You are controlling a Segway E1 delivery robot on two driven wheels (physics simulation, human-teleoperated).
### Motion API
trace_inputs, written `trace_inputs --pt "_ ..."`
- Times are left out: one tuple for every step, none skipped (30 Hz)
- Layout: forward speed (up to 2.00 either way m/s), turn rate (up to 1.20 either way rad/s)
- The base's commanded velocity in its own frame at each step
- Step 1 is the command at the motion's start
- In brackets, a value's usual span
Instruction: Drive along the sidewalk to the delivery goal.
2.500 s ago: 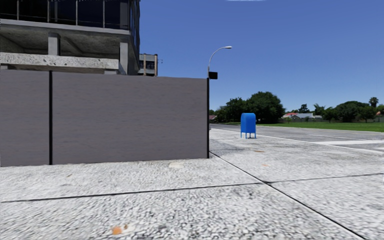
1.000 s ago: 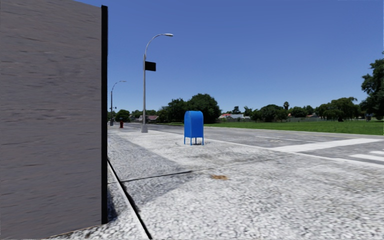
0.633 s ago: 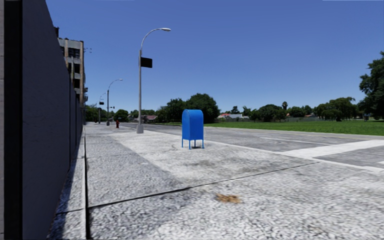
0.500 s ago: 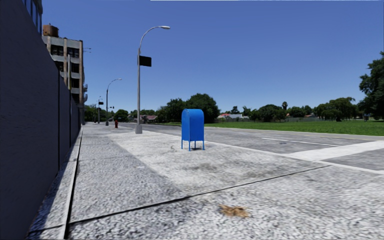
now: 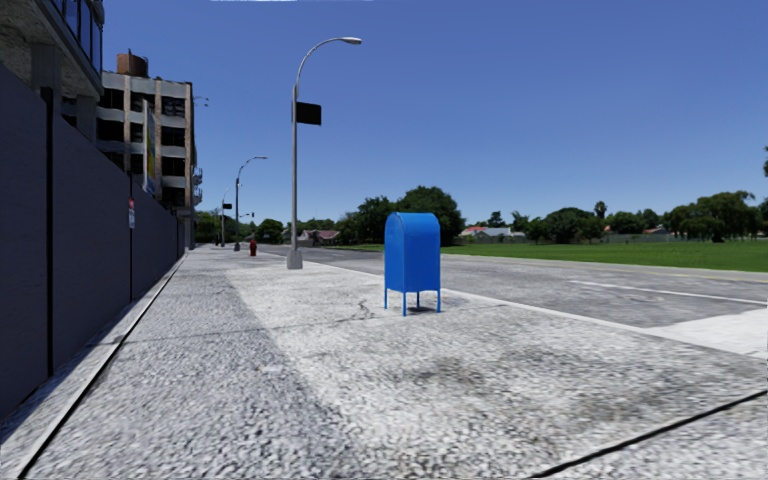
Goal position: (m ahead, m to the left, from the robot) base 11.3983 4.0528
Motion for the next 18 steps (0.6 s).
trace_inputs --pt "1.77 0.40" --pt "1.77 0.40" --pt "1.77 0.40" --pt "1.77 0.40" --pt "1.79 0.40" --pt "1.86 0.40" --pt "1.88 0.40" --pt "1.91 0.40" --pt "2.00 0.40" --pt "2.00 0.40" --pt "2.00 0.40" --pt "2.00 0.40" --pt "2.00 0.39" --pt "2.00 0.39" --pt "2.00 0.39" --pt "2.00 0.39" --pt "2.00 0.39" --pt "2.00 0.39"
